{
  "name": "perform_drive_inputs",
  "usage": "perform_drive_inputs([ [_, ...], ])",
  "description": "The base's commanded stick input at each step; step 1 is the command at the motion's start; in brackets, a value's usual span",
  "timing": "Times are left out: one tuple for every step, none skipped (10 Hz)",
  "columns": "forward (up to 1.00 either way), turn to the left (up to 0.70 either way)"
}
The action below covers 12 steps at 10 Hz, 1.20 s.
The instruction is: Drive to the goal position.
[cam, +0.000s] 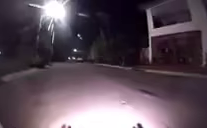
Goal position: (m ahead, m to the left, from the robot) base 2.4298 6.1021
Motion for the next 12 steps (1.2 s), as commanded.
perform_drive_inputs([
  [0.60, 0.00],
  [0.60, 0.00],
  [0.60, 0.00],
  [0.60, 0.00],
  [0.60, 0.00],
  [0.60, 0.00],
  [0.60, 0.00],
  [0.60, 0.00],
  [0.60, 0.00],
  [0.60, 0.00],
  [0.60, 0.00],
  [0.60, 0.00],
])
